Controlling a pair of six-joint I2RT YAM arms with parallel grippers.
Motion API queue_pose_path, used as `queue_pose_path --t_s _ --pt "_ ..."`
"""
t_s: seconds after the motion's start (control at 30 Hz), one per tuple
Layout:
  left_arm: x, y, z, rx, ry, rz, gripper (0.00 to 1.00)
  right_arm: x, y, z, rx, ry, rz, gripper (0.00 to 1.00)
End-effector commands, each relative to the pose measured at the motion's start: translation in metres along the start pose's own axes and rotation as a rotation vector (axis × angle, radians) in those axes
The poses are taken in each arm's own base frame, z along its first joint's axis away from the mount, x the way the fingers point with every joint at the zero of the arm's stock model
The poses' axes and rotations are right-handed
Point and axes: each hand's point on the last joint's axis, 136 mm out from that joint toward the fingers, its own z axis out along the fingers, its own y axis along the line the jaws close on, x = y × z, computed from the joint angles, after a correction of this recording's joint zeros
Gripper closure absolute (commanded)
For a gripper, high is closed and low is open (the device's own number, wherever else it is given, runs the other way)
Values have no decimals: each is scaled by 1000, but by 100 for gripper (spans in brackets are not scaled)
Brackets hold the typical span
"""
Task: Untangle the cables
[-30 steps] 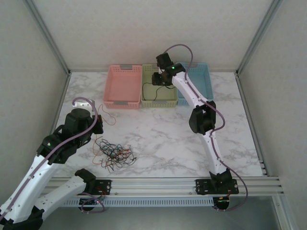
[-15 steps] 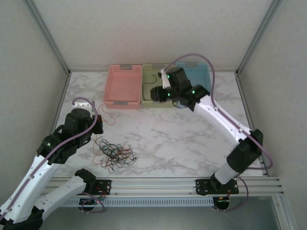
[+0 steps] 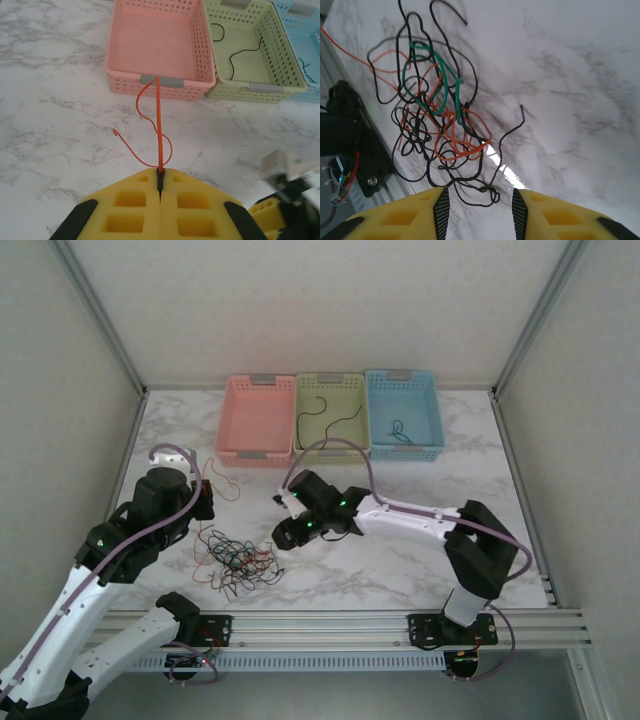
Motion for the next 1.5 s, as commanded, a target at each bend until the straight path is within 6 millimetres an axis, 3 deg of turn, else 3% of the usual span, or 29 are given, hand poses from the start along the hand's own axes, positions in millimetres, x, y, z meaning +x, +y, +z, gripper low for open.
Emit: queue_pose_path --t_s 0.0,0.2,0.6,0.9,1.03,1.23,1.47 --pt "2 5 -1 -23 -2 10 100 -12 20 19 -69 0 -41 59" --pt "1 7 -2 -29 -7 11 100 -13 31 37 -116 52 -59 58" --pt "1 7 -2 -31 -9 14 100 -6 27 56 -105 108 -52 62" --pt "2 7 -1 -32 -6 16 100 2 20 66 -78 142 -42 75" --pt "2 7 -1 -31 -6 15 100 3 18 63 -64 137 -43 88" --pt "1 8 -3 -32 -12 11 100 -3 10 45 9 81 -56 100" --pt "1 7 1 -45 -2 3 100 -17 -3 2 107 -21 -52 100"
